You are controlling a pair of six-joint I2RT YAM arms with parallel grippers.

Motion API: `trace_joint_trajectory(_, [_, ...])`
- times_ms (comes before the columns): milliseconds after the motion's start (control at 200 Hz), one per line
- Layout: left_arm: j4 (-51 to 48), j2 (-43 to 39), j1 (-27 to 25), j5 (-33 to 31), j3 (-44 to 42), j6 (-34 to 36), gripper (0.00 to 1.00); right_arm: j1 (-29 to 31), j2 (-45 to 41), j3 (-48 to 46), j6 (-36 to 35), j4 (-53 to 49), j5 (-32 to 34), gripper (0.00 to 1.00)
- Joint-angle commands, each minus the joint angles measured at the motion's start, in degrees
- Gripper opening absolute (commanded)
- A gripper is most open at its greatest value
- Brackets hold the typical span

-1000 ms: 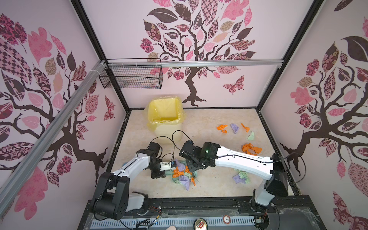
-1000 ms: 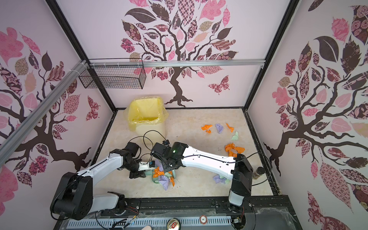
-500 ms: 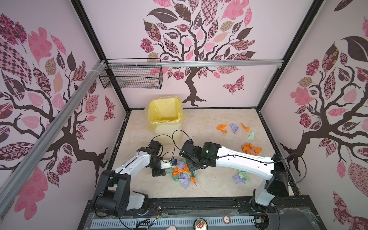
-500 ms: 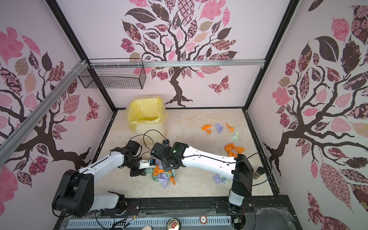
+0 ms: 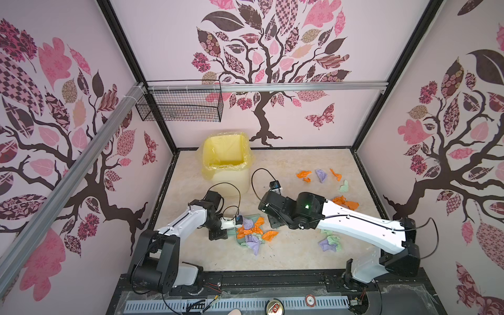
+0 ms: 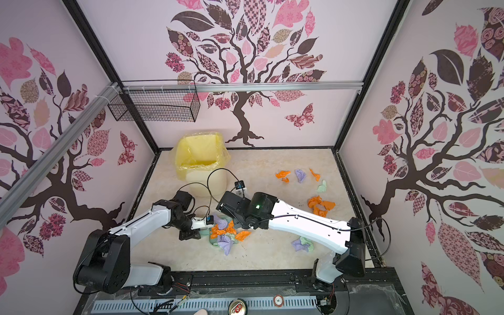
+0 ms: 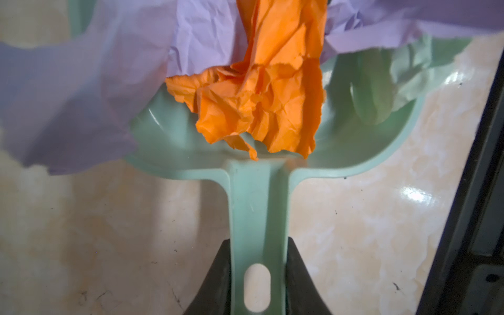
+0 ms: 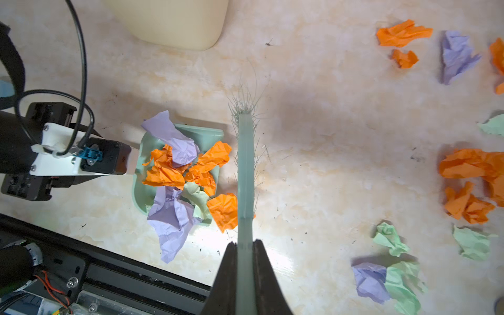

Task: Sweep away the paper scraps from the table
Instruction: 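Lift the loaded dustpan with the left gripper toward the bin while the right withdraws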

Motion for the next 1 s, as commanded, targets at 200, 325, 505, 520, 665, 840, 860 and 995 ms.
trace_joint_trajectory(200, [-2.6,0.4,-0.1,3.1,5.7,-1.8,0.0,-3.4,-10.2,-8.1,3.2,-3.7,6.2,0.0])
trace_joint_trajectory(325, [-6.0,-0.7,-0.1,4.9,8.8,-2.2,0.0,-4.6,-12.3,-11.7,3.3,-2.6,5.7,0.0])
trace_joint_trajectory(505, [-14.7,-3.0,-0.1,6.5,15.9,-1.9,0.0,-6.5,-14.0,-15.9,2.1,0.4,3.8,0.0])
trace_joint_trajectory(520, [-15.4,-3.3,-0.1,6.6,16.5,-1.8,0.0,-6.6,-14.0,-16.2,2.0,0.6,3.7,0.0])
trace_joint_trajectory(665, [-21.7,-6.2,-0.2,7.0,21.7,-0.8,0.0,-7.3,-13.8,-18.3,1.0,2.9,3.0,0.0])
trace_joint_trajectory(840, [-29.7,-7.6,-0.1,7.4,27.6,1.0,0.0,-8.0,-13.0,-19.4,-0.3,5.1,1.9,0.0])
trace_joint_trajectory(860, [-31.2,-7.4,-0.1,7.3,28.3,1.4,0.0,-8.0,-12.8,-19.4,-0.5,5.2,1.8,0.0])
trace_joint_trajectory(995, [-38.0,-5.9,-0.2,5.2,32.6,3.6,0.0,-8.0,-12.5,-19.5,-1.1,6.0,1.4,0.0])
